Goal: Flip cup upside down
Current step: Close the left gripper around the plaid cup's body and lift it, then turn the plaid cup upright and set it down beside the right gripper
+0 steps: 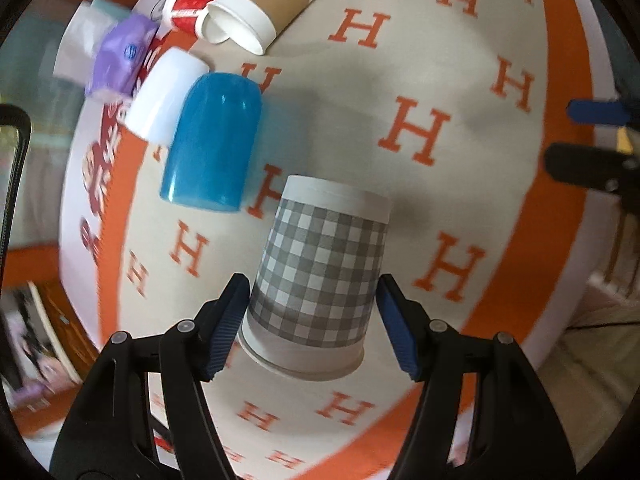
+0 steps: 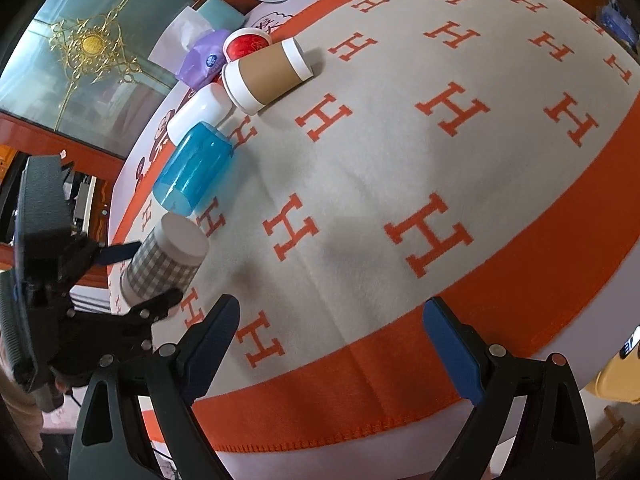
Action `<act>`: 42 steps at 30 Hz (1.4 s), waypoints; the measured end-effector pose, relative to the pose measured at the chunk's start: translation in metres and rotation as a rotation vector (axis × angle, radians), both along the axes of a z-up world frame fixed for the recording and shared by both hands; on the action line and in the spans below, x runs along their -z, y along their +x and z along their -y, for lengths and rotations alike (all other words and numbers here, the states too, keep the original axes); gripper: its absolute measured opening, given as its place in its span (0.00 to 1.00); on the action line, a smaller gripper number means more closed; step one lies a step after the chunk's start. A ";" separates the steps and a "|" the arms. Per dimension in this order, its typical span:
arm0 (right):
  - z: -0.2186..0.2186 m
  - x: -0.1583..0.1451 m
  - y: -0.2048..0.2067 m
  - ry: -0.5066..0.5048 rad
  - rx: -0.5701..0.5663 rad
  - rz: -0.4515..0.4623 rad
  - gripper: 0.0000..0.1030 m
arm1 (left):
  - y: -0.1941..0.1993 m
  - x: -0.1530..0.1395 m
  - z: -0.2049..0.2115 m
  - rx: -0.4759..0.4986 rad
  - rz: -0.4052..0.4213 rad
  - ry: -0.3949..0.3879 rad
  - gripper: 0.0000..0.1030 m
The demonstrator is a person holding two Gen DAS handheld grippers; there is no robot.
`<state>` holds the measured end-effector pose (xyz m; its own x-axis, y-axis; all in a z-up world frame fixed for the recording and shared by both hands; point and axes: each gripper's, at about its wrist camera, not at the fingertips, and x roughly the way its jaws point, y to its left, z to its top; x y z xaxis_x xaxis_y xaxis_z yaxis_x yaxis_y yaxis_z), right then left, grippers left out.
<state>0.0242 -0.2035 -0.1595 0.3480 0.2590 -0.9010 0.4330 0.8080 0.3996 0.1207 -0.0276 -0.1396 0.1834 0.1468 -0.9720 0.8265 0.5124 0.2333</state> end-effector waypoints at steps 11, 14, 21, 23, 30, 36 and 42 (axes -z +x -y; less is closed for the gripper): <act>0.019 0.000 0.008 0.012 -0.073 -0.001 0.92 | -0.002 -0.016 -0.019 -0.515 -0.204 -0.195 0.61; 0.026 0.000 0.012 0.019 -0.098 0.001 0.92 | -0.006 -0.015 -0.031 -0.676 -0.266 -0.261 0.61; 0.027 -0.001 0.024 0.017 -0.182 0.000 0.92 | -0.020 0.003 -0.063 -0.994 -0.352 -0.401 0.61; 0.026 0.000 0.026 0.015 -0.204 -0.002 0.92 | -0.027 0.012 -0.068 -1.068 -0.380 -0.430 0.61; 0.024 0.009 0.026 0.006 -0.260 -0.025 0.92 | -0.053 0.045 -0.070 -1.226 -0.427 -0.480 0.61; 0.019 0.019 0.022 0.009 -0.294 -0.046 0.92 | -0.063 0.056 -0.062 -1.246 -0.397 -0.477 0.62; 0.015 0.017 0.016 0.013 -0.330 -0.039 0.92 | -0.065 0.054 -0.055 -1.214 -0.380 -0.458 0.62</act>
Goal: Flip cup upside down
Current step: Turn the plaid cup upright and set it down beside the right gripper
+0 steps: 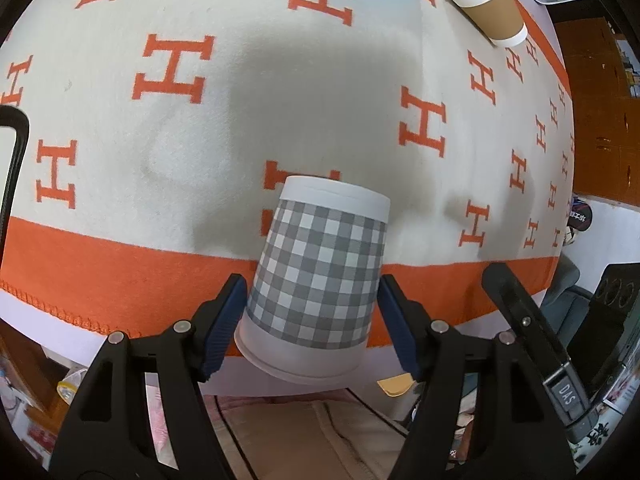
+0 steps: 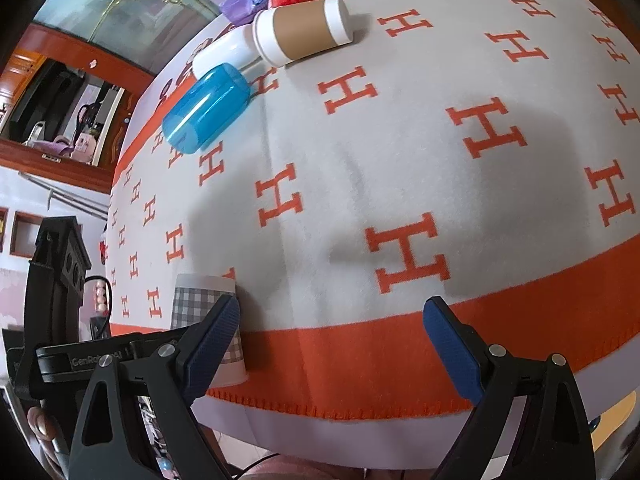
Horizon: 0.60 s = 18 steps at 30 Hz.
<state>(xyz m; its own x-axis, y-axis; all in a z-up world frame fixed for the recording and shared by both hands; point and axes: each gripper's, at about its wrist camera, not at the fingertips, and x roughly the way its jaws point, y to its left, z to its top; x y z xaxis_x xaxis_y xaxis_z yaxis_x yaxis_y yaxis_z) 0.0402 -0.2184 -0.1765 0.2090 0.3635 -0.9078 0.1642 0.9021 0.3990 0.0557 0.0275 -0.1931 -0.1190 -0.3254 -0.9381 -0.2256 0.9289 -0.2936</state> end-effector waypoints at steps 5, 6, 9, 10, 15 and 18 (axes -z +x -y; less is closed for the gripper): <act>-0.004 -0.007 -0.005 0.011 -0.029 0.009 0.92 | -0.001 -0.007 -0.001 0.004 0.023 -0.019 0.62; -0.005 -0.009 -0.006 0.013 -0.033 0.010 0.92 | -0.001 -0.009 -0.001 0.003 0.026 -0.023 0.62; -0.007 -0.012 -0.008 0.018 -0.040 0.012 0.92 | -0.004 -0.014 -0.004 0.012 0.045 -0.023 0.62; -0.008 -0.013 -0.009 0.017 -0.045 0.012 0.92 | -0.005 -0.015 -0.006 0.015 0.049 -0.025 0.62; -0.012 -0.018 -0.013 0.022 -0.066 0.017 0.92 | -0.015 -0.028 -0.014 0.025 0.093 -0.028 0.62; -0.016 -0.024 -0.016 0.031 -0.082 0.018 0.92 | -0.024 -0.044 -0.021 0.045 0.161 -0.016 0.62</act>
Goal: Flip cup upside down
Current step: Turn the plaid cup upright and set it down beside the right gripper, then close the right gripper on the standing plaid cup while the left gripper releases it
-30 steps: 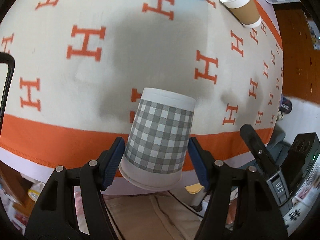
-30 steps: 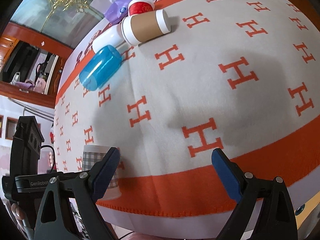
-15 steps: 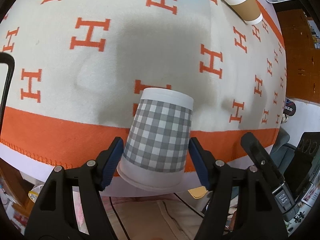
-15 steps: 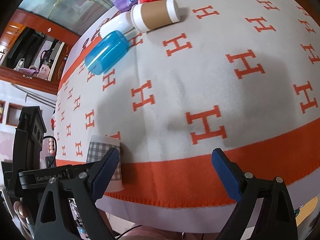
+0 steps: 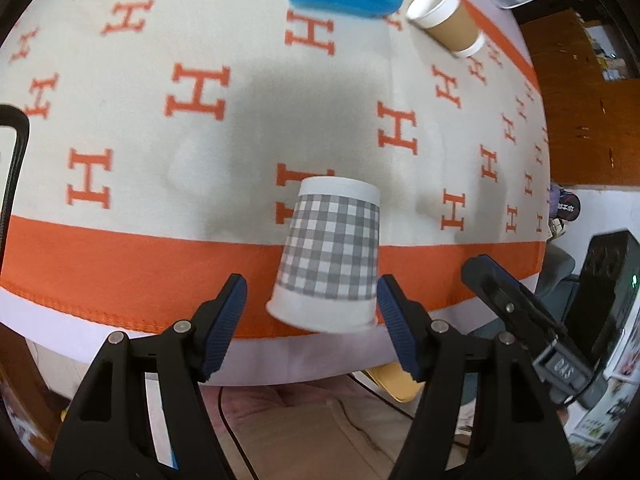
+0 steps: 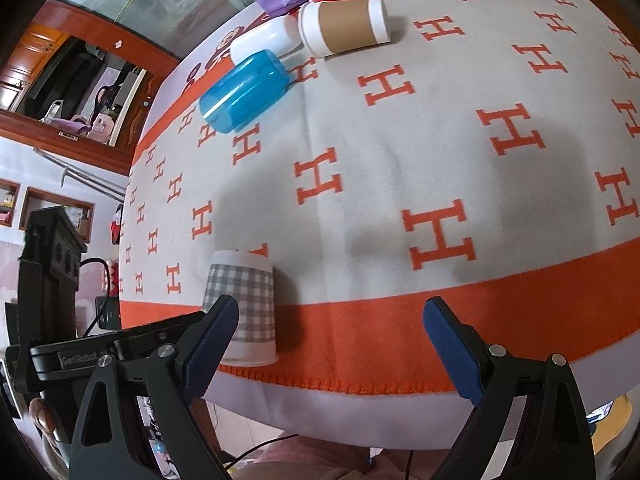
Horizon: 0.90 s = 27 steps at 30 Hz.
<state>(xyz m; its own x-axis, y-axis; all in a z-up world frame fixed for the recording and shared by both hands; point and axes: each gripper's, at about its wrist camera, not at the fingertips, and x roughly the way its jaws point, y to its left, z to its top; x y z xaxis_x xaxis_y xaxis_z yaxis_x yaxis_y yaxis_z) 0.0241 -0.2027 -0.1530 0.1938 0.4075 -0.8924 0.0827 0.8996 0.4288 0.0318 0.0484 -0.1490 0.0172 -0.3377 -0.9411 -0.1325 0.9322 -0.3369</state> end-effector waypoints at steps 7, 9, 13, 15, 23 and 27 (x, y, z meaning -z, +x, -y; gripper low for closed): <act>-0.016 -0.012 -0.008 0.026 -0.053 0.002 0.92 | -0.020 -0.033 -0.023 -0.013 0.158 0.088 0.62; -0.023 -0.015 -0.008 0.027 -0.064 0.002 0.92 | -0.024 -0.038 -0.033 -0.028 0.183 0.096 0.62; -0.038 -0.020 -0.008 0.030 -0.078 -0.003 0.92 | -0.026 -0.043 -0.049 -0.054 0.231 0.118 0.62; -0.045 -0.021 -0.005 0.024 -0.076 -0.009 0.92 | -0.026 -0.043 -0.054 -0.058 0.252 0.135 0.62; -0.064 -0.017 0.010 -0.012 -0.052 -0.032 0.92 | -0.016 -0.039 -0.067 -0.070 0.359 0.132 0.62; -0.067 -0.009 0.016 -0.038 -0.045 -0.047 0.92 | -0.004 -0.029 -0.064 -0.031 0.348 0.129 0.62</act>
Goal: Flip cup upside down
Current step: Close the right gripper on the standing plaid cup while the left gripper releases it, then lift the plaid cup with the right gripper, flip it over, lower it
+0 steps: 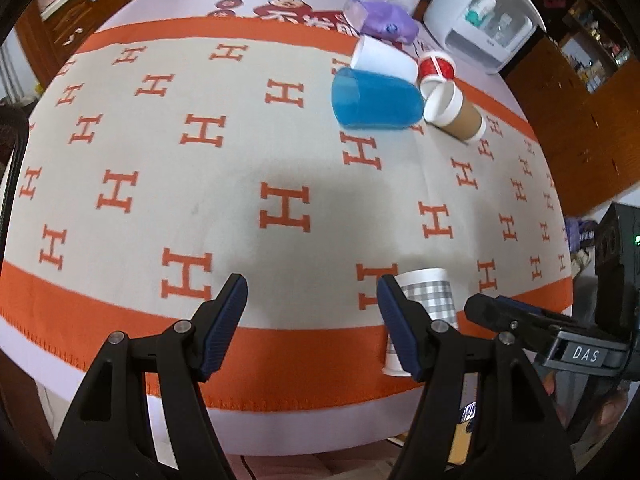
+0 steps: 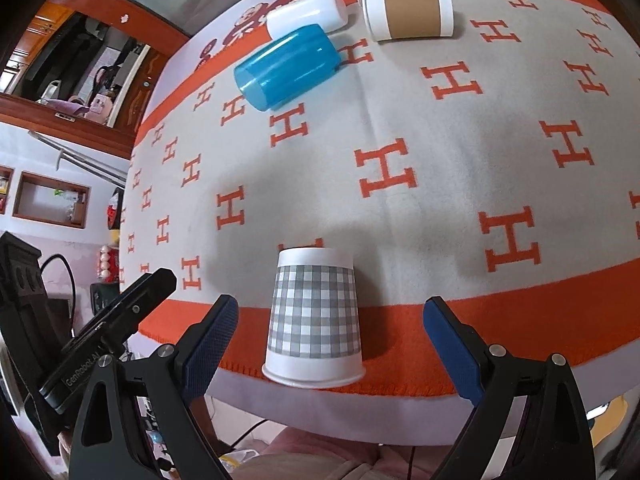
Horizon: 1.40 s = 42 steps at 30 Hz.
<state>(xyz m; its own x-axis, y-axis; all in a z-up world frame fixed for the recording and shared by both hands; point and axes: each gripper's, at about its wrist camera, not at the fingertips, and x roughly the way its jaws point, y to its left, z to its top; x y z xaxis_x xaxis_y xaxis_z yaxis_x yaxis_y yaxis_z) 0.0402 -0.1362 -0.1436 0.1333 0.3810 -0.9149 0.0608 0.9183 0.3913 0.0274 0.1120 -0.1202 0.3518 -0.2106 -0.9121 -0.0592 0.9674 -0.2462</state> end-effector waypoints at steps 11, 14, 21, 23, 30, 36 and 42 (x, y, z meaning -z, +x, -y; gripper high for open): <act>-0.015 0.032 0.013 -0.024 -0.031 -0.072 0.92 | 0.006 0.021 0.011 0.025 0.027 0.056 0.62; -0.019 0.039 0.016 -0.024 -0.040 -0.082 0.92 | 0.005 0.025 0.011 0.023 0.026 0.068 0.62; -0.027 0.051 0.023 -0.009 -0.060 -0.111 0.83 | 0.003 0.029 0.009 0.018 0.025 0.090 0.62; -0.030 0.054 0.022 -0.012 -0.074 -0.118 0.78 | 0.002 0.030 0.009 0.020 0.022 0.099 0.62; -0.037 0.053 0.018 0.010 -0.103 -0.109 0.58 | 0.000 0.029 0.009 0.016 0.028 0.117 0.62; -0.034 0.025 0.020 -0.019 -0.099 0.061 0.58 | -0.002 0.025 0.011 0.009 0.054 0.132 0.62; -0.037 0.006 0.031 -0.105 -0.072 0.365 0.58 | -0.002 0.021 0.012 -0.021 0.088 0.153 0.62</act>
